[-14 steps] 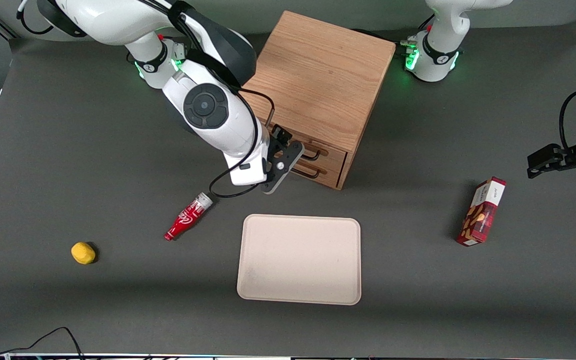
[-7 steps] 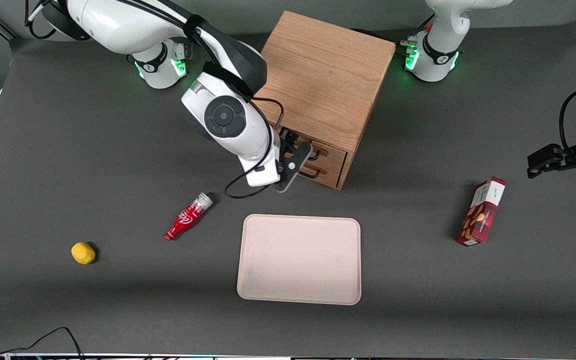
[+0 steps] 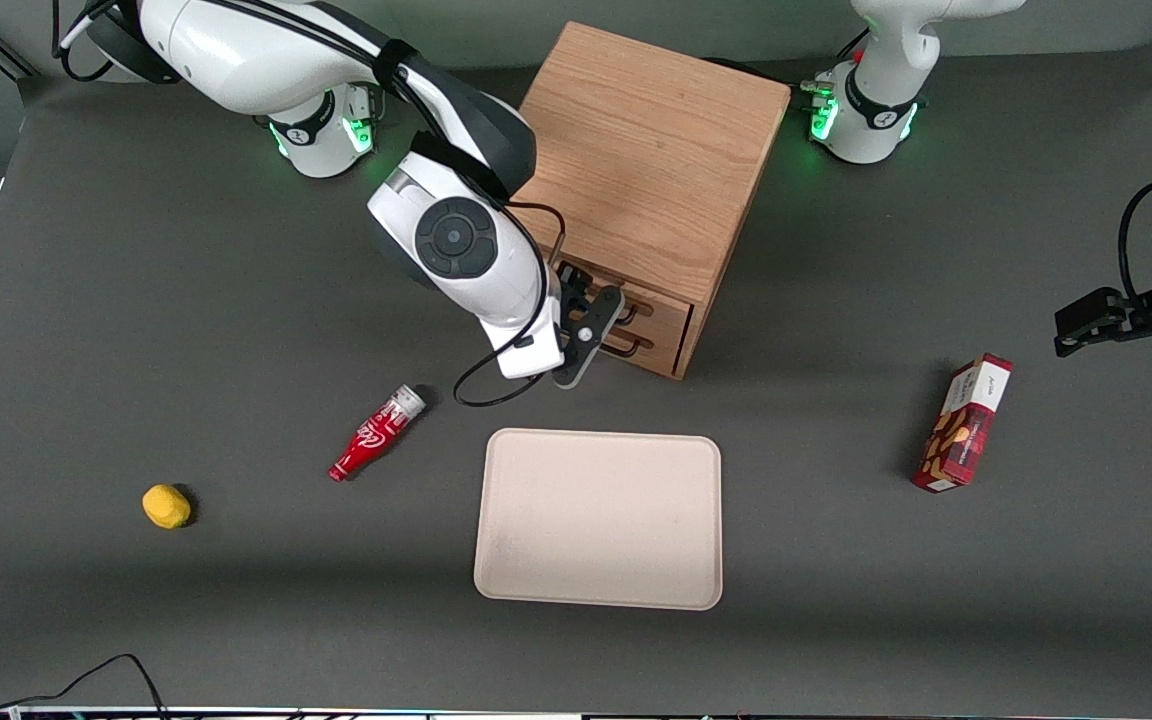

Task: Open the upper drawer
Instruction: 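Hook the right gripper onto the upper drawer's black handle, then pull the upper drawer outward from the cabinet with the right gripper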

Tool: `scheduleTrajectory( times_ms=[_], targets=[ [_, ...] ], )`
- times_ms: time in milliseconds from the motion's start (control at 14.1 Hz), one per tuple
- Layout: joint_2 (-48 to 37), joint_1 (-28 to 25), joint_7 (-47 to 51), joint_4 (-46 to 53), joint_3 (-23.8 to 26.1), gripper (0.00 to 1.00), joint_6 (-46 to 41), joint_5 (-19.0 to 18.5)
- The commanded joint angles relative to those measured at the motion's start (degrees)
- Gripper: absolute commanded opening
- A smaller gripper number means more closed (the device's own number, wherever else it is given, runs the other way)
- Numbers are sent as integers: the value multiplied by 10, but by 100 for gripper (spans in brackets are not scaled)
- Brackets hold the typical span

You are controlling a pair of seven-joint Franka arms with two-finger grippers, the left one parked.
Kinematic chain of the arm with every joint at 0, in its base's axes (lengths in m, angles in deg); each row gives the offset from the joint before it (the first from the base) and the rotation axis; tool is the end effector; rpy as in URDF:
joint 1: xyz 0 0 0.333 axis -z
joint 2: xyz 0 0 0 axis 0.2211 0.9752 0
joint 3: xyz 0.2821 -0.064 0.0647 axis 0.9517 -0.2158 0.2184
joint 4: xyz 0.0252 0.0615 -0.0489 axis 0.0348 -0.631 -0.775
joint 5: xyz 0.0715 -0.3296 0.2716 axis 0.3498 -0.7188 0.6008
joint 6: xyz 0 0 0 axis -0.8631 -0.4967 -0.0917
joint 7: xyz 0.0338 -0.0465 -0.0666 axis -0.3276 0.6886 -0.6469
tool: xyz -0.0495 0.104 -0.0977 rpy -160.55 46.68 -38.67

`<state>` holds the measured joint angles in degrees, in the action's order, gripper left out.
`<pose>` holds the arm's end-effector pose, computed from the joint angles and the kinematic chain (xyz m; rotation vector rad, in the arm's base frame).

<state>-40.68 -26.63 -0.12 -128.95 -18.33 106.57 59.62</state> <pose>0.5627 0.4904 0.3285 -2.6089 -1.3899 0.0340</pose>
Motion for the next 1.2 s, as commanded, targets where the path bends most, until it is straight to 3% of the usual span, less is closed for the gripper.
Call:
scheduleTrajectory(
  times_ms=[0, 283, 778, 1131],
  targets=[
    [13, 8, -17, 6, -2, 100, 38, -30],
    [40, 8, -28, 45, -6, 100, 46, -79],
    [52, 9, -105, 102, -80, 100, 49, -80],
    [59, 23, -133, 119, -94, 100, 50, -80]
  ],
)
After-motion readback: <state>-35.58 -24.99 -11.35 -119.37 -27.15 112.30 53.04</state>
